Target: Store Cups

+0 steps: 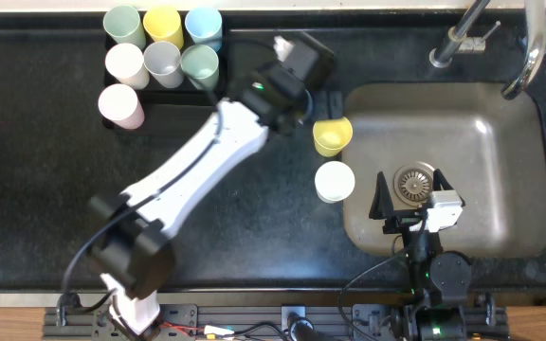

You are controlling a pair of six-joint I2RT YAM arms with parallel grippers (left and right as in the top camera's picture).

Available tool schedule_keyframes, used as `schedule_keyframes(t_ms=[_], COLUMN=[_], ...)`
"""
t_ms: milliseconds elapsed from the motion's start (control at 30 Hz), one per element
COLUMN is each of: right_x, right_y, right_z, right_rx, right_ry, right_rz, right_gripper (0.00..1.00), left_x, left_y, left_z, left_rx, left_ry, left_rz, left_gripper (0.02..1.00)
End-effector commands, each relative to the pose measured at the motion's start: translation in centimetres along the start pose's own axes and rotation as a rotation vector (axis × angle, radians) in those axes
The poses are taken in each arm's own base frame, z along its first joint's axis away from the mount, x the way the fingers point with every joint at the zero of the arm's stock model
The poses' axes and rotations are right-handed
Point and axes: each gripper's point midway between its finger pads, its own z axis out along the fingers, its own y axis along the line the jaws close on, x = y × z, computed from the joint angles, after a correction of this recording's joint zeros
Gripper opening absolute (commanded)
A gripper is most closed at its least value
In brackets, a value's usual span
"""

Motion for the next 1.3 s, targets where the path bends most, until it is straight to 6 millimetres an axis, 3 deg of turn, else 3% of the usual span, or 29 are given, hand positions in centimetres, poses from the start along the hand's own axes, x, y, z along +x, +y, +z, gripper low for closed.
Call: schedule_keyframes(t_ms=[33,167,467,767,800,833,867,933,967,1133,1300], right_x=[0.0,0.0,0.0,0.0,0.0,0.0,0.0,0.0,0.0,0.0,0.0], right_y=[-0.2,-0.2,-0.2,-0.2,-0.2,-0.2,-0.2,-0.2,-0.2,-0.2,-0.2], right_z=[0.0,0.0,0.0,0.0,0.0,0.0,0.0,0.0,0.0,0.0,0.0], right_rx=[0.006,0.006,0.006,0.006,0.006,0.006,0.006,0.006,0.006,0.007,0.006], right_ry=[-0.007,-0.007,-0.007,-0.007,-0.007,-0.007,-0.007,-0.007,-0.007,-0.008,-0.007], right_rz=[0.0,0.0,0.0,0.0,0.0,0.0,0.0,0.0,0.0,0.0,0.0], right_gripper=[0.996,0.996,0.998,0.998,0.996,0.996,0.998,0.998,0.998,0.996,0.998], left_x=[1.4,2.2,4.2,5.0,4.9,4.9,4.8,4.7,4.6,3.3,-1.2], left_y=[-2.1,-1.9,0.8,1.9,2.1,2.3,2.4,2.6,2.6,2.6,4.3], left_z=[0.8,1.7,3.7,4.5,4.6,4.8,4.9,4.9,4.9,4.5,0.4], left_rx=[0.058,0.046,-0.052,-0.083,-0.087,-0.092,-0.094,-0.096,-0.095,-0.08,-0.087], left_ry=[0.059,0.089,0.181,0.224,0.225,0.227,0.227,0.225,0.224,0.188,0.063], left_rz=[-0.016,-0.011,-0.036,-0.063,-0.07,-0.081,-0.089,-0.097,-0.098,-0.109,-0.16], left_gripper=[1.0,1.0,1.0,0.985,0.928,0.728,0.437,0.08,0.036,0.036,0.036])
